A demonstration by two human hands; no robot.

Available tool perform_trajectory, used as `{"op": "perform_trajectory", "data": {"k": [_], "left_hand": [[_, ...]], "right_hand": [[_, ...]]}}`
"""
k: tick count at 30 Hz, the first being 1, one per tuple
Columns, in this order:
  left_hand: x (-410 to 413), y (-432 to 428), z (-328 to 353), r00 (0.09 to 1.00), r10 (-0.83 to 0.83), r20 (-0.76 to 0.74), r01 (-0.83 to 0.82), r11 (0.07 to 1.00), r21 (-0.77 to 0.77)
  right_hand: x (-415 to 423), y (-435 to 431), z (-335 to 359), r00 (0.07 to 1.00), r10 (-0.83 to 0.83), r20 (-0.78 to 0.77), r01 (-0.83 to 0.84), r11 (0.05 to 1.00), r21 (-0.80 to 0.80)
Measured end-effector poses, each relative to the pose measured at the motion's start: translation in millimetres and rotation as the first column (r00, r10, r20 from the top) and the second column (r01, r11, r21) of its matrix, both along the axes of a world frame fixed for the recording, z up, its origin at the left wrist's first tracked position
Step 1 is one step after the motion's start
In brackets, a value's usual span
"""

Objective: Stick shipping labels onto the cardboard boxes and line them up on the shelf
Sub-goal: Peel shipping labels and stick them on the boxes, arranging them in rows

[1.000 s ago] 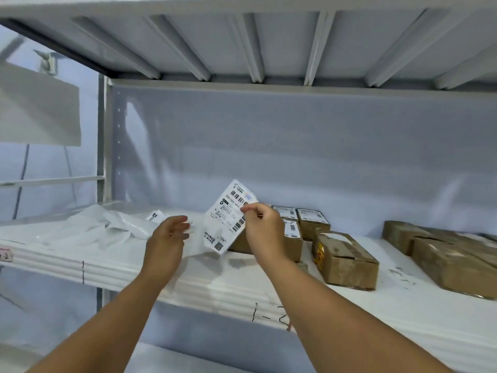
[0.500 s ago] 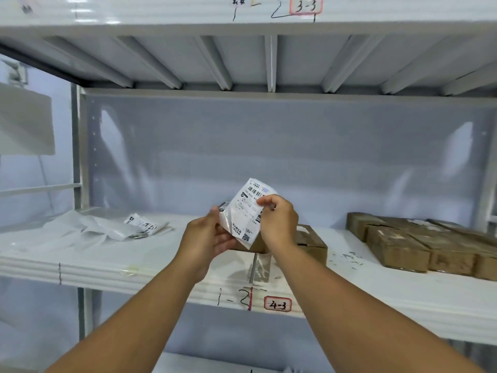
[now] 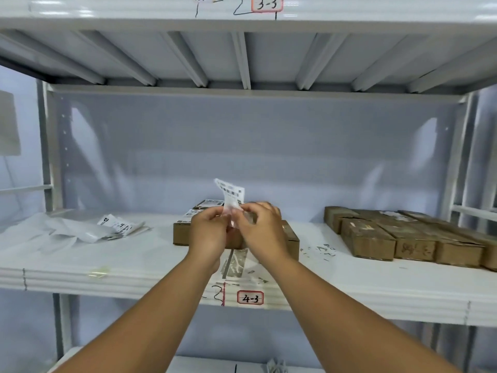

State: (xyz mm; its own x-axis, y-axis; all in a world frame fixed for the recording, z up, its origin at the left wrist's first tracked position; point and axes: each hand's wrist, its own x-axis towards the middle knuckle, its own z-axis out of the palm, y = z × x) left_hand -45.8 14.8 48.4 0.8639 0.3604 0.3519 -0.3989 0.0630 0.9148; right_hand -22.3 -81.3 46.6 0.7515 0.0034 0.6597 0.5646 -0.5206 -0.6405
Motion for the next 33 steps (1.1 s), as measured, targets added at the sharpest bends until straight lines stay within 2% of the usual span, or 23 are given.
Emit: {"op": "perform_trajectory", "data": {"k": [3,11,20,26,33], "left_hand": [[0.6,-1.0,-0.5,1.0,-0.007,-0.005,0.007,1.0,0.029],[6.2,9.0,-9.0,0.998,-0.032,-0.05,0.032,0.999,-0.005],[9.0,22.5,-19.3,0.996,-0.068,-0.061,0.063,0.995,-0.082],[11.8,36.3,-30.4,0.993,-0.074,-0.093,0.053,0.978,-0.204],[21.7,65.9,-48.8,0.979,0.114,-0.167,-0.155,0.953,-0.26]], "right_hand": [[-1.5,-1.3,-3.8,0.998,0.06,0.024,-0.062,0.994,0.09],[-2.8,3.3,-1.3,1.0,0.02,0.007,-0.021,0.985,0.171],[1.7,16.5,-2.4,0.997,0.016,0.077,-0.021,0.997,0.067],[4.1,17.4,7.8,1.0,0.005,0.005,-0.006,0.967,0.254],[11.1,10.0,20.0,0.996,-0.071,-0.046,0.083,0.917,0.391]]}}
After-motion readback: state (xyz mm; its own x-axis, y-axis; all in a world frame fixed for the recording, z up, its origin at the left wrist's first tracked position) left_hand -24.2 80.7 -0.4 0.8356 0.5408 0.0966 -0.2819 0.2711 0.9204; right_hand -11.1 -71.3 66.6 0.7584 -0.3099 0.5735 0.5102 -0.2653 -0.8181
